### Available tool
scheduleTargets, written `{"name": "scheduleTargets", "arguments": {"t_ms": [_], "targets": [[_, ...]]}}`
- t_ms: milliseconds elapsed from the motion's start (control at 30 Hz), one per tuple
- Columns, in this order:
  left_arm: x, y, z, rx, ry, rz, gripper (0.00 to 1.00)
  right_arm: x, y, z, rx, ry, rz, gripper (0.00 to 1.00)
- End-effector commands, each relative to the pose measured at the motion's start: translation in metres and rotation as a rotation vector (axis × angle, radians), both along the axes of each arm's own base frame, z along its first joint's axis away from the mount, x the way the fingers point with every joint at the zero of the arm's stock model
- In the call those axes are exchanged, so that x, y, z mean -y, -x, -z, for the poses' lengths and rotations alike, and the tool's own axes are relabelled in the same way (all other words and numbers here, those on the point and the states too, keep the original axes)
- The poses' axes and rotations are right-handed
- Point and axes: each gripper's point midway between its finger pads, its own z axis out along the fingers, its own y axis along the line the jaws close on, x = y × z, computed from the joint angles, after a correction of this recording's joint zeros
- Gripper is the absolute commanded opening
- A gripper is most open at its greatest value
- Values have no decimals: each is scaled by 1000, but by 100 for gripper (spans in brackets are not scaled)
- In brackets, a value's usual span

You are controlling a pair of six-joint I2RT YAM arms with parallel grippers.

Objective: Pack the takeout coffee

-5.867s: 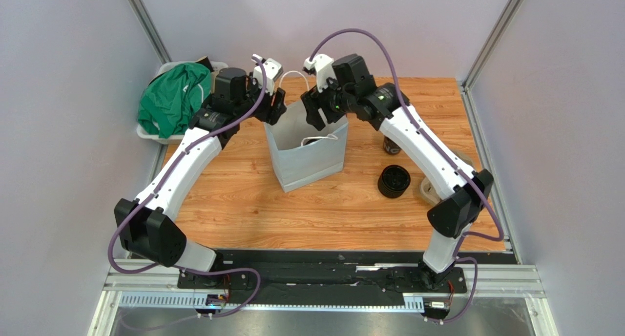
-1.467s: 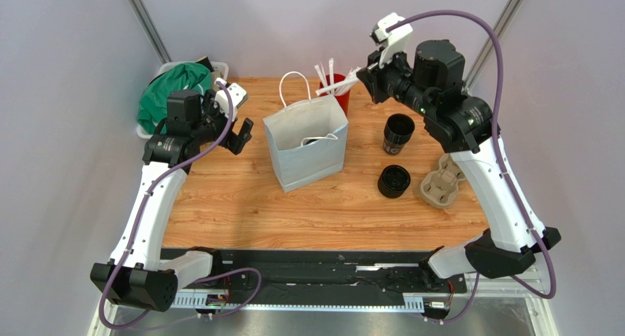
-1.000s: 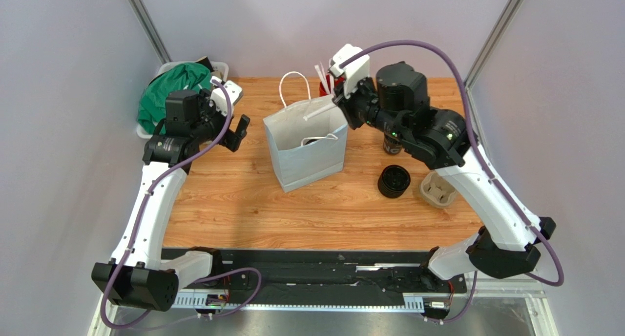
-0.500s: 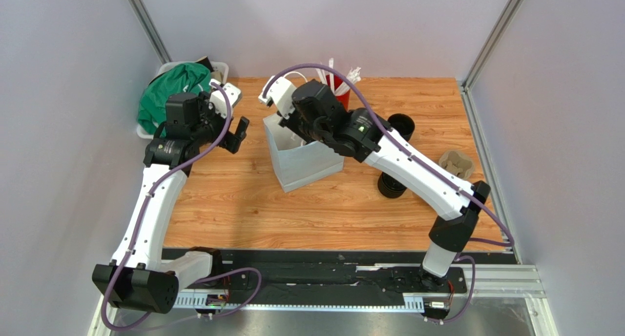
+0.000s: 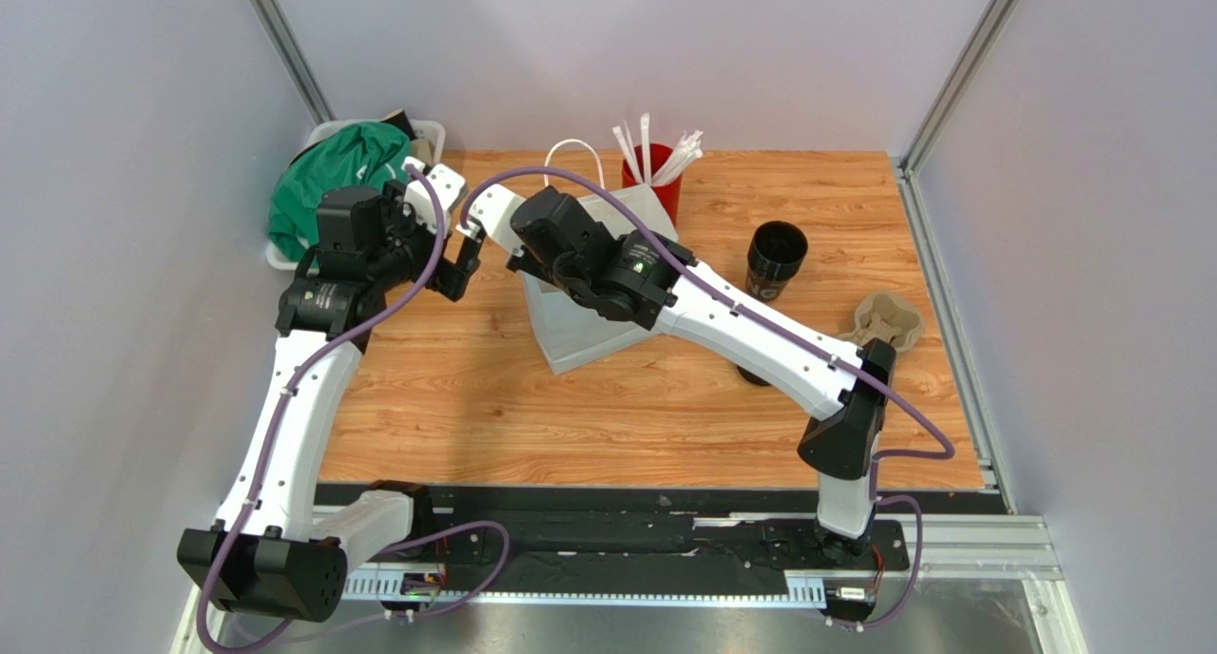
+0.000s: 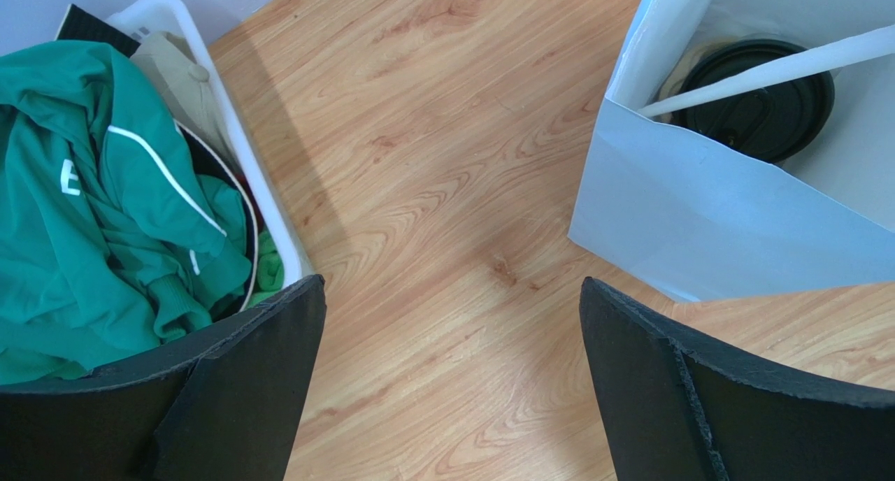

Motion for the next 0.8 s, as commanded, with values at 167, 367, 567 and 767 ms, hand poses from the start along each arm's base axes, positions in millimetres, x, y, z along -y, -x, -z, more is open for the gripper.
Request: {"name": "scheduleTargets", "arguments": {"t_ms": [167, 367, 567, 767], "targets": [[3, 2, -15, 45, 37, 7, 99, -3, -15, 4, 81, 22, 56, 0], [1, 3, -15, 49, 39, 2, 99, -5, -10, 23, 49, 52, 41, 0], [1, 3, -15, 48, 42, 2, 99, -9, -3, 34, 25, 64, 24, 11], [0, 3, -16, 48, 46, -3, 99, -13, 4, 23, 6, 25, -3, 43]]}}
